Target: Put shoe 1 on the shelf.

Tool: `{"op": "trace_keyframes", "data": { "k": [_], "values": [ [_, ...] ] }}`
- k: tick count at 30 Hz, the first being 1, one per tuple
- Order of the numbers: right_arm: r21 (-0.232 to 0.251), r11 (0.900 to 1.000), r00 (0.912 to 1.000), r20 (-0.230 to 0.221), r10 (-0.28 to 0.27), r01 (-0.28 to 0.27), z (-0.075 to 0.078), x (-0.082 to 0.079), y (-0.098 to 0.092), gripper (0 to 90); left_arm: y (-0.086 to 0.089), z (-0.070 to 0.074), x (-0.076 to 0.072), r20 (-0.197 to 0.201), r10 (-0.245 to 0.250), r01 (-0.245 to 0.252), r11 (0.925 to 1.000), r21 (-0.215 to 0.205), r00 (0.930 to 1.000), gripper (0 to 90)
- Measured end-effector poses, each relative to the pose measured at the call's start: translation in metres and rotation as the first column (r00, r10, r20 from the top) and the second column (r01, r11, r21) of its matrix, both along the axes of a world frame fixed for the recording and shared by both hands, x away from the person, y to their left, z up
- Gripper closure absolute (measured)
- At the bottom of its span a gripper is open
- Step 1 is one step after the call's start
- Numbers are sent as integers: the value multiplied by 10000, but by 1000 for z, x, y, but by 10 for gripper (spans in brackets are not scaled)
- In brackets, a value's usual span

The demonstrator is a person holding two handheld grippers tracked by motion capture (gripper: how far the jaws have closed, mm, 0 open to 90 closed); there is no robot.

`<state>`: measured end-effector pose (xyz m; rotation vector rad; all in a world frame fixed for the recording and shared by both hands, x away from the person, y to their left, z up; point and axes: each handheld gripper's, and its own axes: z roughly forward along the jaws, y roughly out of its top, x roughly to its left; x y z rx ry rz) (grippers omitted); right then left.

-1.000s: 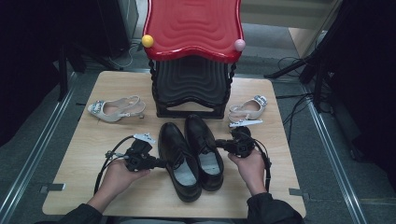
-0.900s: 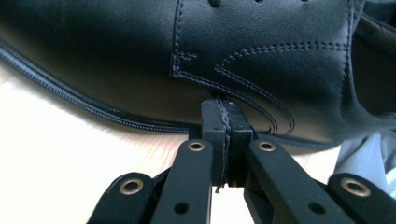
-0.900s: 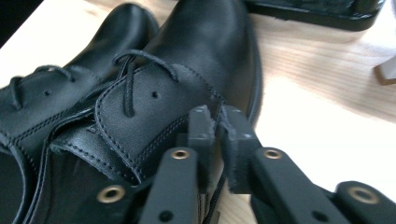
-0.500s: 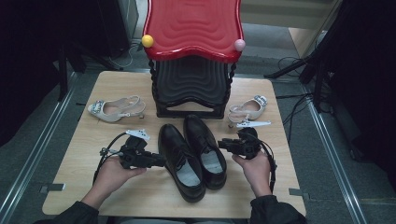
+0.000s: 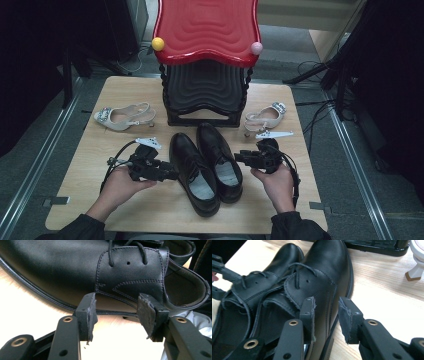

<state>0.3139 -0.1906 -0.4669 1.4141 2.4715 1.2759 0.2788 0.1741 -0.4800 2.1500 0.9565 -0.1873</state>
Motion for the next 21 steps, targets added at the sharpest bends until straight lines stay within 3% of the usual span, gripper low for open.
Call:
{"op": "trace_keyframes", "data": {
  "k": [6,10,21],
  "values": [
    [4,9997,9997,46,231,-231,9,-10,4,663,0,4,-2,137,16,-17,10000,39,9999,397],
    [-6,9994,9994,31,350,-350,12,-15,7,658,4,6,-2,224,36,-40,9998,171,9997,381],
    [-243,9965,9968,-13,798,-798,19,-30,21,647,7,12,2,351,114,-115,9999,47,9993,363]
  ]
}}
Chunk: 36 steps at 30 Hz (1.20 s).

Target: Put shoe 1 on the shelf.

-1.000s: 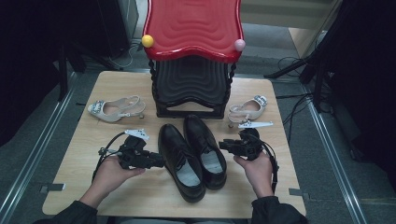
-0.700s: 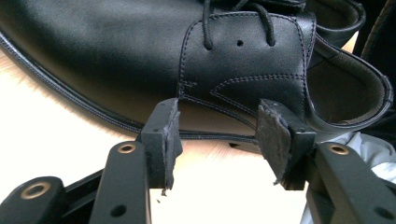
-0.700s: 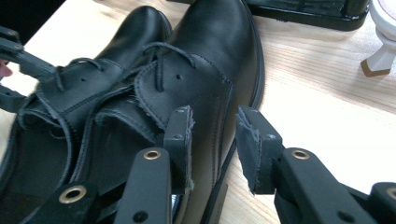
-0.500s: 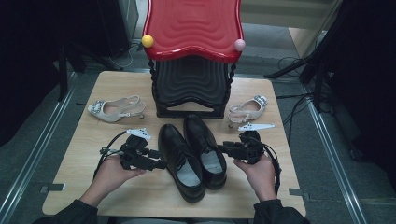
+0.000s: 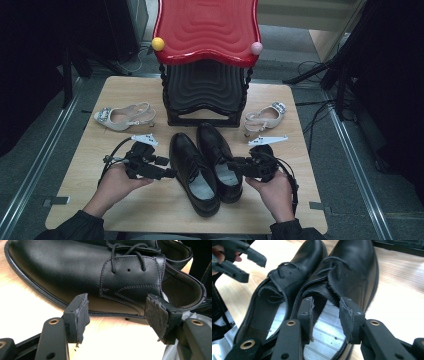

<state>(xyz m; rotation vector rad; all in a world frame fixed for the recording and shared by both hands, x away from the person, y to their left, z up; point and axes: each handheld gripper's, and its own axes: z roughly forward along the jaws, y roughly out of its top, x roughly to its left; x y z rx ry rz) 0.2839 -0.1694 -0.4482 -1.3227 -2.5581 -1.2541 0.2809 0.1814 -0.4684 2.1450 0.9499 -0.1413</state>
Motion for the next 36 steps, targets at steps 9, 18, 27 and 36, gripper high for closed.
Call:
{"op": "trace_keyframes", "data": {
  "k": [9,18,27,36],
  "values": [
    [-154,9990,9990,-154,414,-416,-2,-9,14,607,-2,1,3,113,-106,104,9997,207,9999,360],
    [-282,9959,9954,-437,848,-861,-8,-13,35,576,-2,1,6,197,-187,182,9994,293,9996,360],
    [-833,9899,9901,-911,1072,-1149,-16,-7,54,576,4,3,6,259,27,-36,9993,373,9997,359],
    [-1551,9803,9882,-1114,1053,-1220,-22,2,68,587,13,2,2,218,244,-252,9990,381,9995,359]
  ]
}}
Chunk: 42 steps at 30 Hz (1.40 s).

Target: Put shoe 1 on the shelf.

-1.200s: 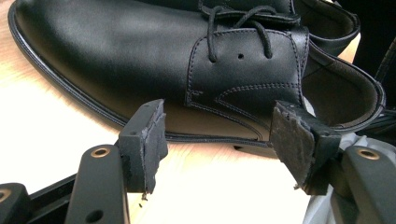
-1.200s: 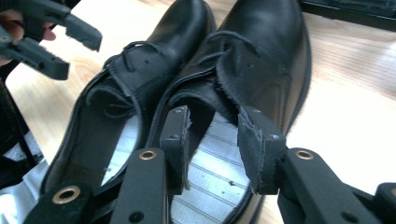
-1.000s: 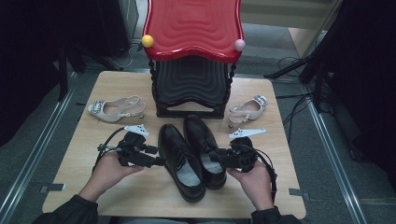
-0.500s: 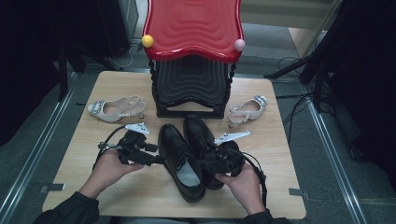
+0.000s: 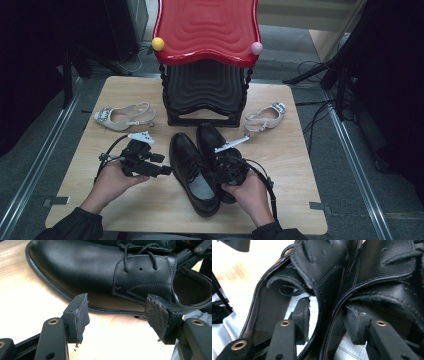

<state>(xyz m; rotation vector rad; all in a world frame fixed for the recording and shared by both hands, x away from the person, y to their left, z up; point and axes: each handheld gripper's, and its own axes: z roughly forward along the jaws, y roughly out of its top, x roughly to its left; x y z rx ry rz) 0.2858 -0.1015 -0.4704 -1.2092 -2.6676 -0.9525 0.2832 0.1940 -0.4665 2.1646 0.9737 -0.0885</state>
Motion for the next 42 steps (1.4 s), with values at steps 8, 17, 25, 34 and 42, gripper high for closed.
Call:
{"op": "trace_keyframes", "data": {
  "k": [8,17,25,34,42],
  "values": [
    [-574,9983,9999,-168,44,-53,-6,7,10,596,9,0,-5,31,274,-274,9996,22,9996,360],
    [-913,9958,9992,-385,-58,23,-9,16,15,673,19,0,-10,17,640,-640,9979,-33,9979,360],
    [-677,9977,9977,-669,-65,20,-9,22,8,771,26,1,-12,38,860,-860,9962,-124,9963,362],
    [-254,9996,9954,-948,100,-124,-4,28,0,807,35,1,-12,13,1098,-1097,9937,-224,9940,363],
    [813,9961,9906,-1296,440,-336,14,28,-12,823,44,2,-16,23,1343,-1342,9907,-239,9909,363]
  ]
}}
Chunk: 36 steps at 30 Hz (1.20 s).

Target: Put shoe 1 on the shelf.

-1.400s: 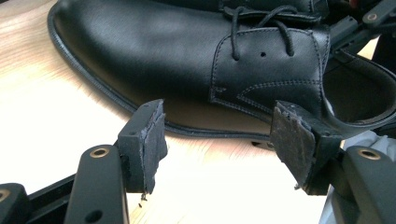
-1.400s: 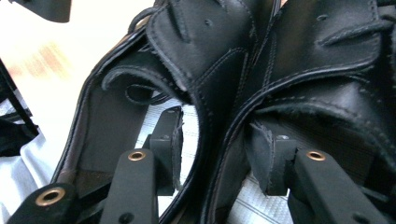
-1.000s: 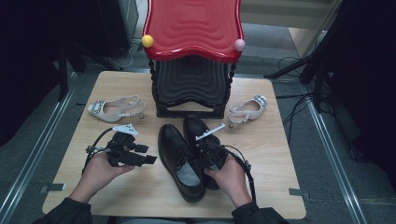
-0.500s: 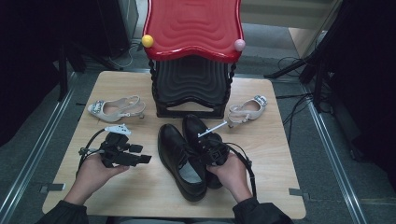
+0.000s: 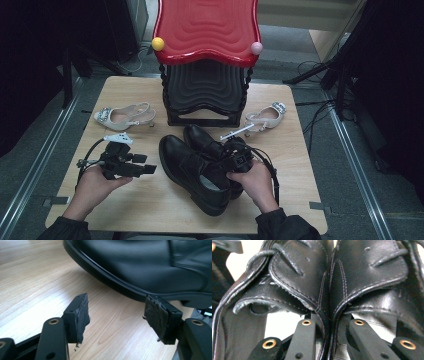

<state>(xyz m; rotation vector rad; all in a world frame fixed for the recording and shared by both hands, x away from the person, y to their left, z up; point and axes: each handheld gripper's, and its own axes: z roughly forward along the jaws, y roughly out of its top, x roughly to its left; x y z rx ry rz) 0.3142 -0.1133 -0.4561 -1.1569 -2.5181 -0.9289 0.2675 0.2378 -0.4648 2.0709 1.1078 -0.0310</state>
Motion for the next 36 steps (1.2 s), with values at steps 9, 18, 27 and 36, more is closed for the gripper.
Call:
{"op": "trace_keyframes", "data": {
  "k": [9,18,27,36],
  "values": [
    [395,9984,9990,-181,416,-409,17,-5,-3,826,9,0,-5,49,250,-250,9997,53,9997,364],
    [1108,9932,9989,-291,380,-346,35,-6,-15,826,13,0,-7,41,344,-345,9994,4,9994,365],
    [2015,9789,9995,-80,-312,322,60,-4,-35,826,7,0,-5,67,69,-70,10000,39,10000,366],
    [2547,9522,9805,551,-1885,1688,93,20,-41,825,-7,-1,-1,123,-368,366,9992,131,9992,368]
  ]
}}
